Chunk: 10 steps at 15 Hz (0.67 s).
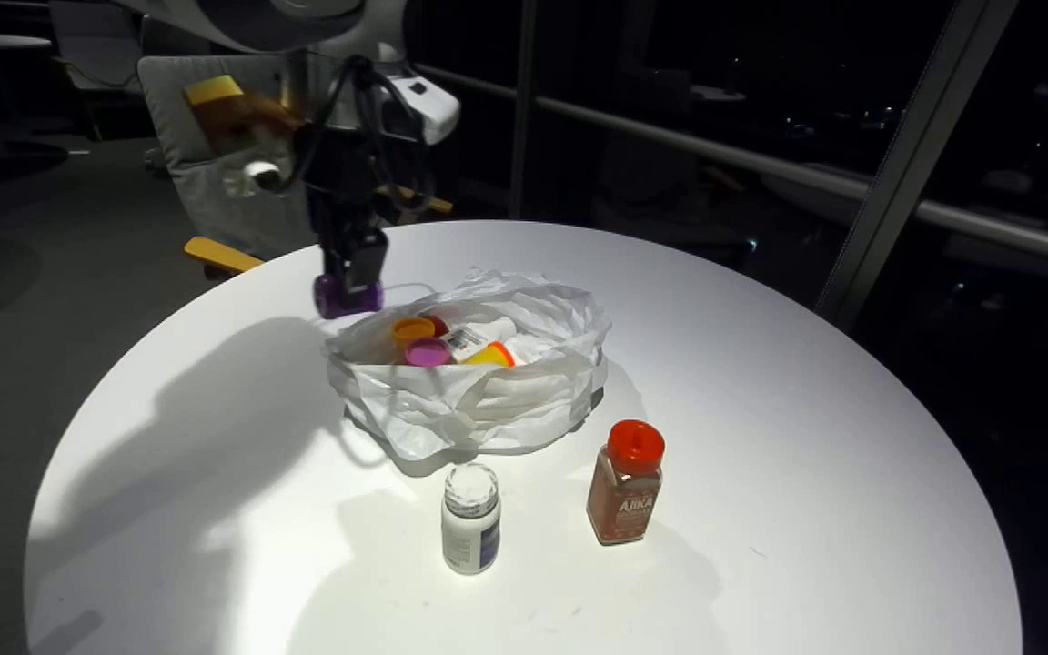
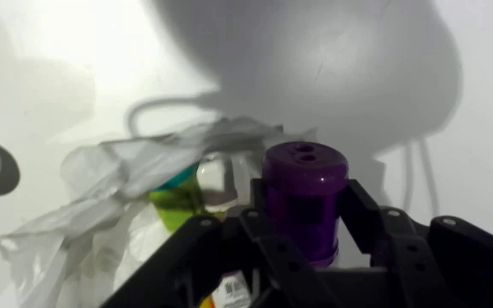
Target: Pick up the objects from the plastic bag and put it on the table.
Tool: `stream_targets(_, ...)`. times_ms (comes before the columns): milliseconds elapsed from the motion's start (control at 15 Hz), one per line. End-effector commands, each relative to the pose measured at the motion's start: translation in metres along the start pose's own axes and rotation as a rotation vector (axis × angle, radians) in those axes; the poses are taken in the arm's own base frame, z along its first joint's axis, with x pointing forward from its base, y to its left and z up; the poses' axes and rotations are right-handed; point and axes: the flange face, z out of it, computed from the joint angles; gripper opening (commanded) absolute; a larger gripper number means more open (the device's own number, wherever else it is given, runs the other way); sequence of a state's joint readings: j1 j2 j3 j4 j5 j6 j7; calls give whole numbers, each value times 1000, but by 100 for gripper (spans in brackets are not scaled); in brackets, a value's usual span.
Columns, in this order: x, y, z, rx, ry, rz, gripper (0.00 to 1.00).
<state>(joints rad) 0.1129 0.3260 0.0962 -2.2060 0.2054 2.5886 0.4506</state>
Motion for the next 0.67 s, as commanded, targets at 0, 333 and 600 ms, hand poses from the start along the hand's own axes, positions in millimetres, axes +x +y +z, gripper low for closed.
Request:
stream_targets(0,-69,-30,23,-36,-39,-191,22)
stream_targets(333,-112,-61,85,-83,-21,-419,22)
stream_targets(600,-109,-56,129,-102,21,-472,22)
